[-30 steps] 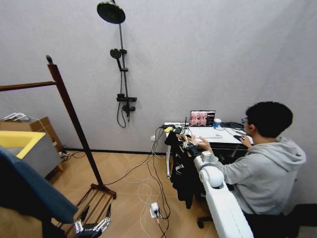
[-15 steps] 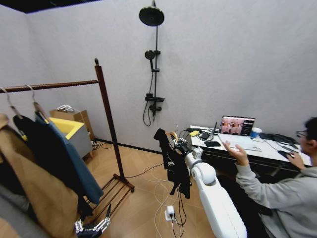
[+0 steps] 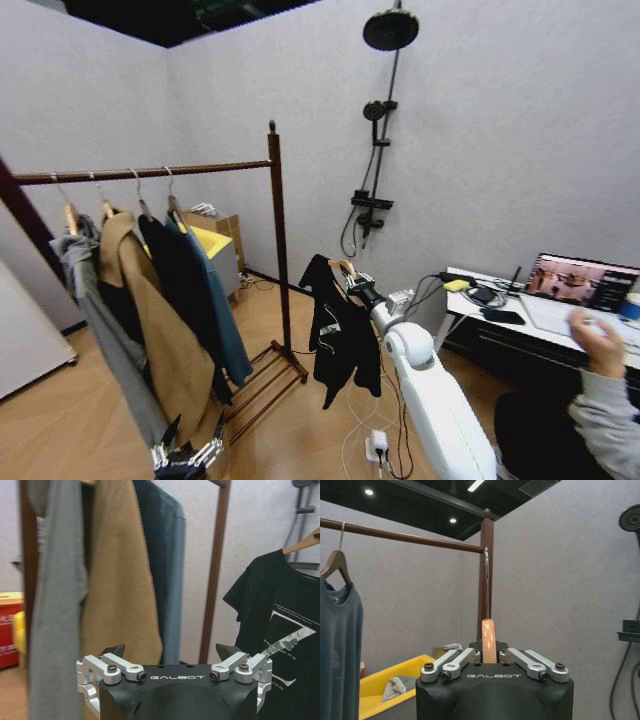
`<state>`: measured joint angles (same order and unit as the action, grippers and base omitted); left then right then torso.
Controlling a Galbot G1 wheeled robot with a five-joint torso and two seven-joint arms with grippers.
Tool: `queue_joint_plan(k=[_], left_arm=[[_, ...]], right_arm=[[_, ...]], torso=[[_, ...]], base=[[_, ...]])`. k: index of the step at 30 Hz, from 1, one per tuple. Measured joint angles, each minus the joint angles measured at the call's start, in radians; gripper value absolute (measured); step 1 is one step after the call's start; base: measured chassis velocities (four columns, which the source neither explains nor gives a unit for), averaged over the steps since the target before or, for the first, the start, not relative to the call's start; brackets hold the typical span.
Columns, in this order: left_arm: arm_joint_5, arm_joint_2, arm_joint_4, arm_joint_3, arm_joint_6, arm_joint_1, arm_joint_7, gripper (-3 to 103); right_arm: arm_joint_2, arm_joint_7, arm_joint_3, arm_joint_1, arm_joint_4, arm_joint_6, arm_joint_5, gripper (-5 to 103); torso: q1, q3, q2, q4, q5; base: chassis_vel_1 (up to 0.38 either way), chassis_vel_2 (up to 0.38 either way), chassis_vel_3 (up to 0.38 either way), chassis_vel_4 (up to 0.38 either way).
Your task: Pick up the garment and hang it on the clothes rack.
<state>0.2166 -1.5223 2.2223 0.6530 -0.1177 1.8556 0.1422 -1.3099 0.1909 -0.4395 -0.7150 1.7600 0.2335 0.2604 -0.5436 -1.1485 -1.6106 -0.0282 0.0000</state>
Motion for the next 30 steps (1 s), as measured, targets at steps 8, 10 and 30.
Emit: queue_joint_plan(k=[8, 10, 30], left_arm=[[0.0, 0.0, 0.0, 0.0, 0.0, 0.0, 0.0, 100], [0.0, 0.0, 0.0, 0.0, 0.0, 0.0, 0.0, 100], [0.0, 0.0, 0.0, 0.0, 0.0, 0.0, 0.0, 100]], right_arm=[[-0.001, -0.004, -0.015, -0.019, 0.024, 0.003, -0.019, 10], [0.001, -0.005, -0.02, -0.024, 0.031, 0.003, -0.019, 10], [0.009, -0.026, -0.029, -0.009, 0.024, 0.008, -0.011, 10]], torso=[[0.0, 0.0, 0.0, 0.0, 0.0], [0.0, 0.0, 0.0, 0.0, 0.0001], [-0.001, 0.0, 0.001, 0.0006, 0.0002]], base=[[0.106, 0.126, 0.125, 0.114], [0.103, 0.166, 0.145, 0.106], [0.024, 0.214, 0.218, 0.033]])
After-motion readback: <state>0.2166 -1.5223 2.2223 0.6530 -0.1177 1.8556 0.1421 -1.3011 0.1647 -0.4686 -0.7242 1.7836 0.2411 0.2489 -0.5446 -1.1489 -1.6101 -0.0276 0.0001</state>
